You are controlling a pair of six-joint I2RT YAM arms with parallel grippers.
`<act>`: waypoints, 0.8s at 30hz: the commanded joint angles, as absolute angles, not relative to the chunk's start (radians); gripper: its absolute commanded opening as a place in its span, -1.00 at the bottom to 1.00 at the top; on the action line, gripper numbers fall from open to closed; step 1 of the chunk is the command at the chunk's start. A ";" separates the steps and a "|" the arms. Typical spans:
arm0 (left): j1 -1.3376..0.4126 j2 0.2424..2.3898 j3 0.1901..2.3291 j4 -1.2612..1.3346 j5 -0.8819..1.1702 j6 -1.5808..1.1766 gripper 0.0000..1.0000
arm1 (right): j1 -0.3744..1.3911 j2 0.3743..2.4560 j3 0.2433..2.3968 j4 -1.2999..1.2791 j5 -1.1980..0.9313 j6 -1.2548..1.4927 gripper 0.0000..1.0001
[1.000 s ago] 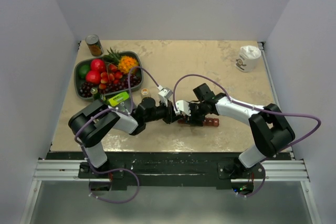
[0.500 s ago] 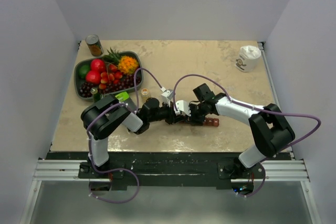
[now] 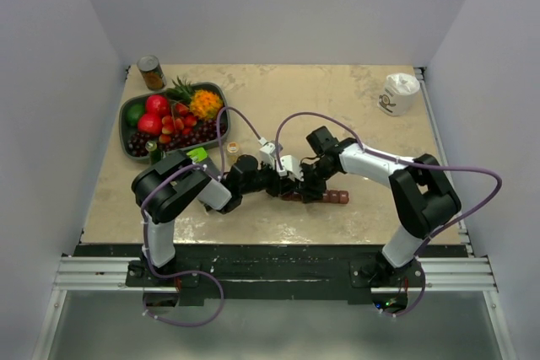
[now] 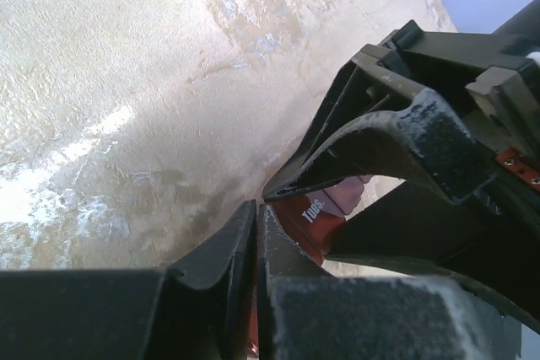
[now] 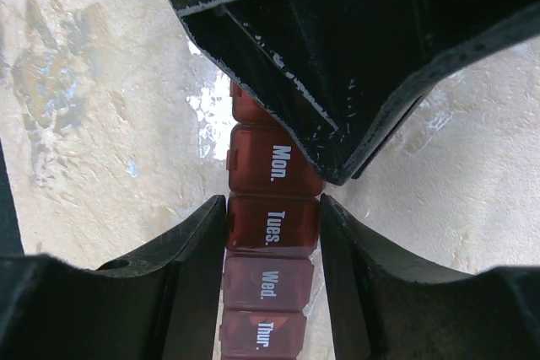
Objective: Sort the pills into containers
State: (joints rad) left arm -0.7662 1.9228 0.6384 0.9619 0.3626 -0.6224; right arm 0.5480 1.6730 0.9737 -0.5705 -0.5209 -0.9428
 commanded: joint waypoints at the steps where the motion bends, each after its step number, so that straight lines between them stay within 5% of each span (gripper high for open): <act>1: -0.775 1.921 0.624 0.885 0.342 -0.555 -0.81 | 0.531 1.703 1.008 -0.609 -0.534 -0.922 -0.27; 24: -0.804 1.927 0.494 1.005 0.459 -0.603 -0.82 | 0.525 1.709 1.005 -0.508 -0.434 -0.804 -0.36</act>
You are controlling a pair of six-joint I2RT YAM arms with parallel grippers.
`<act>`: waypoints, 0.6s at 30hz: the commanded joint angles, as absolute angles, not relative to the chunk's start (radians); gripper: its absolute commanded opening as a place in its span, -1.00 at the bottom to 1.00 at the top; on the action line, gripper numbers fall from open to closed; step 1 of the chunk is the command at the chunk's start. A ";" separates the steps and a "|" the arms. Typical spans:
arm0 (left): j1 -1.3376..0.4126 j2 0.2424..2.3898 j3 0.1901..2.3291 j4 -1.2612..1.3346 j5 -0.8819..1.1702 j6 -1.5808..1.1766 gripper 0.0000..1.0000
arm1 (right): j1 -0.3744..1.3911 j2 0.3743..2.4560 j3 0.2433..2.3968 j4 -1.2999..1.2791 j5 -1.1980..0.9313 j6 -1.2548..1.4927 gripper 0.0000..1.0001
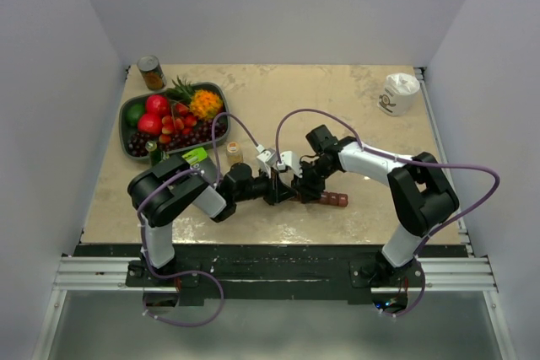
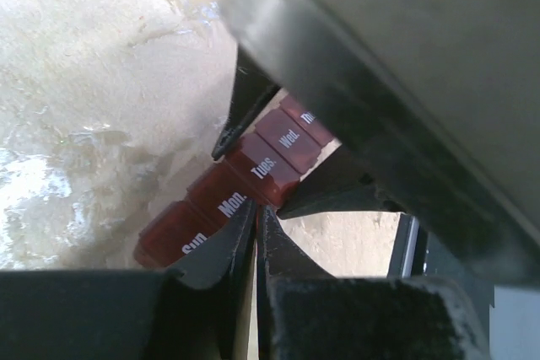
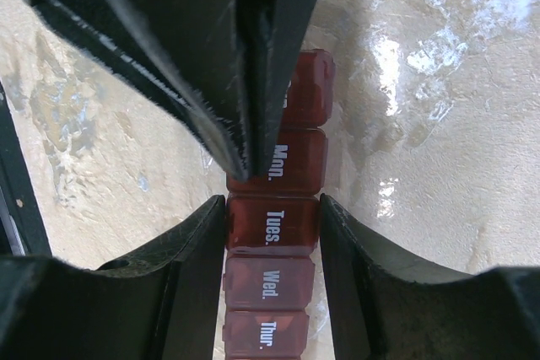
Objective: Sort the pills into containers
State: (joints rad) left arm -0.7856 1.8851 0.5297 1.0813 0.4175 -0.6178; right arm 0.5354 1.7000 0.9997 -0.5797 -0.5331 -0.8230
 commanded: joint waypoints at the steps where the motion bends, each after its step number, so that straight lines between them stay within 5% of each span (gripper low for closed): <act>1: -0.804 1.931 0.491 1.000 0.451 -0.603 -0.82 | 0.523 1.706 1.005 -0.508 -0.439 -0.802 -0.36; 12: -0.788 1.973 0.483 0.960 0.387 -0.635 -0.83 | 0.511 1.724 1.035 -0.587 -0.515 -0.830 -0.30; 18: -0.787 1.941 0.479 0.965 0.400 -0.615 -0.82 | 0.453 1.781 1.120 -0.659 -0.577 -0.808 0.03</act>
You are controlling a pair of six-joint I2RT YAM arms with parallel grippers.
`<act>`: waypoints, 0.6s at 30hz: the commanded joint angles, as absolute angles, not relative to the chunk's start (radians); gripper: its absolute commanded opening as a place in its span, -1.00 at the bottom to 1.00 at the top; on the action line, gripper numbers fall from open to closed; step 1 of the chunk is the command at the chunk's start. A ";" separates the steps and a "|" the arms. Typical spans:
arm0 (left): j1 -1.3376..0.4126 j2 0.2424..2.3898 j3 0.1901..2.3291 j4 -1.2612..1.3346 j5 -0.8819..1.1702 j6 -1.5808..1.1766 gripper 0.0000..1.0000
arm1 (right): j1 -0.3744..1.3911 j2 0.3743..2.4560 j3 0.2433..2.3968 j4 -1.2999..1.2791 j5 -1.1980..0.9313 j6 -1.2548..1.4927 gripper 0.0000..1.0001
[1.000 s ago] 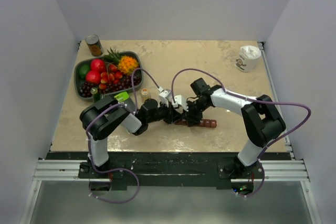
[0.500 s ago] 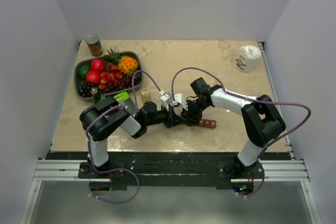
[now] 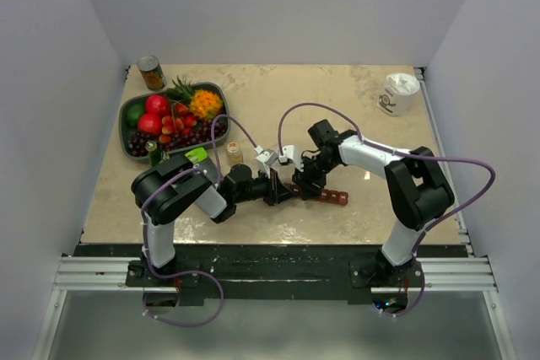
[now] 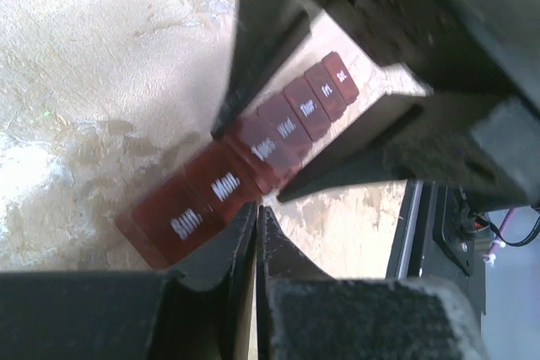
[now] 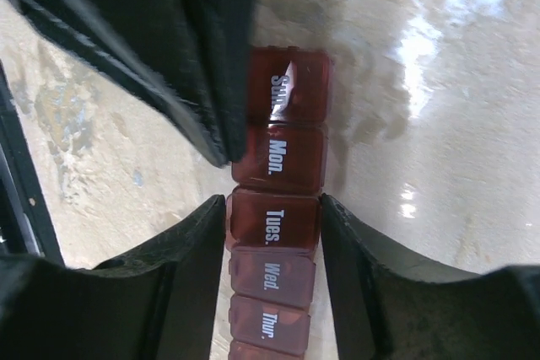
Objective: Sort the pills into containers
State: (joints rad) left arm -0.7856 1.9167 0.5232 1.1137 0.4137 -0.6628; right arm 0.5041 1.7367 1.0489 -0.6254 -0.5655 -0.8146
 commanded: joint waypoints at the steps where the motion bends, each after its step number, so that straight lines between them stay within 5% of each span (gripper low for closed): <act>1: -0.787 1.934 0.480 0.963 0.403 -0.611 -0.81 | 0.448 1.781 1.127 -0.666 -0.580 -0.807 0.17; 7: -0.788 1.910 0.491 0.936 0.402 -0.600 -0.81 | 0.431 1.752 1.157 -0.657 -0.563 -0.785 0.40; 18: -0.787 1.847 0.465 0.939 0.397 -0.580 -0.79 | 0.397 1.729 1.172 -0.592 -0.520 -0.706 0.36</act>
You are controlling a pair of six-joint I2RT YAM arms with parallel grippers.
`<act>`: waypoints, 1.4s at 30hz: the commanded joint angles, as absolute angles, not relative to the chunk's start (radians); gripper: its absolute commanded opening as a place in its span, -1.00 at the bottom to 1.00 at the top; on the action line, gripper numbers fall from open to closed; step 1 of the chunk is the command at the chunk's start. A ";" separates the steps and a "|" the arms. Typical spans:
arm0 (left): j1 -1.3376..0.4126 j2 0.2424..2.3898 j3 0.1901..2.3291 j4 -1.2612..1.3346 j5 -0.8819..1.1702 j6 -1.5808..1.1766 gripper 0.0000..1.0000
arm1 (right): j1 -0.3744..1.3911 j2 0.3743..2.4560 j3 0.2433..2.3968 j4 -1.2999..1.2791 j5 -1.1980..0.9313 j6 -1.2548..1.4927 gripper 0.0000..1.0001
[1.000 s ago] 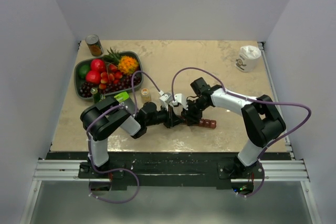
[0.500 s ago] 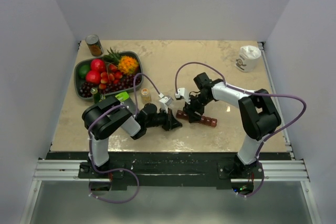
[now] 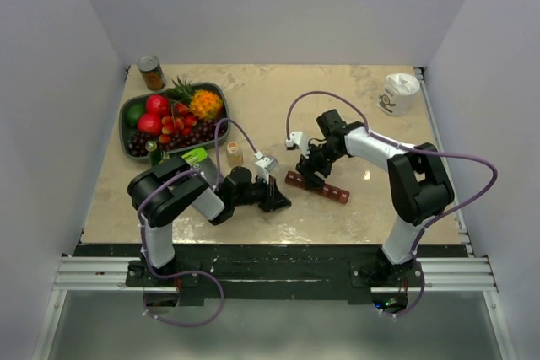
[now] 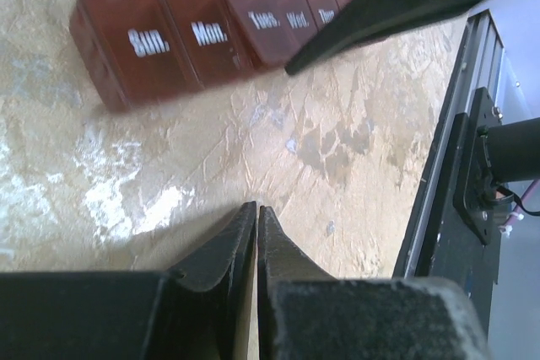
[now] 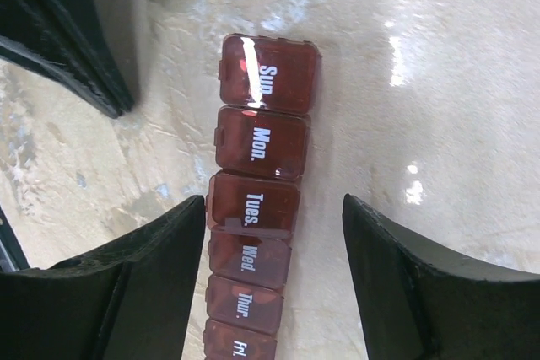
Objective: Sort the pills into containers
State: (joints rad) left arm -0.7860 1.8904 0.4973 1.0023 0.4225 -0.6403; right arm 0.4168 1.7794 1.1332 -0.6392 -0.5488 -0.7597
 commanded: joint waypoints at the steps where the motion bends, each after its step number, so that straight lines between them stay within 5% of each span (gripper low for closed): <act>1: -0.787 1.836 0.460 0.939 0.393 -0.572 -0.79 | 0.394 1.729 1.172 -0.586 -0.519 -0.698 0.32; 17: -0.788 1.669 0.410 0.907 0.339 -0.488 -0.67 | 0.368 1.671 1.172 -0.525 -0.466 -0.655 0.13; 24: -0.787 1.599 0.391 0.879 0.305 -0.459 -0.46 | 0.391 1.670 1.143 -0.563 -0.499 -0.710 0.60; 31: -0.787 1.514 0.362 0.828 0.212 -0.439 -0.14 | 0.431 1.710 1.117 -0.532 -0.430 -0.692 0.64; 42: -0.787 1.442 0.325 0.819 0.172 -0.423 -0.03 | 0.437 1.720 1.103 -0.523 -0.385 -0.693 0.62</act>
State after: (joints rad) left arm -0.7860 1.4635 0.3397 0.7826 0.2054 -0.4576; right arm 0.4316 1.7153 1.1061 -0.5484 -0.4088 -0.6918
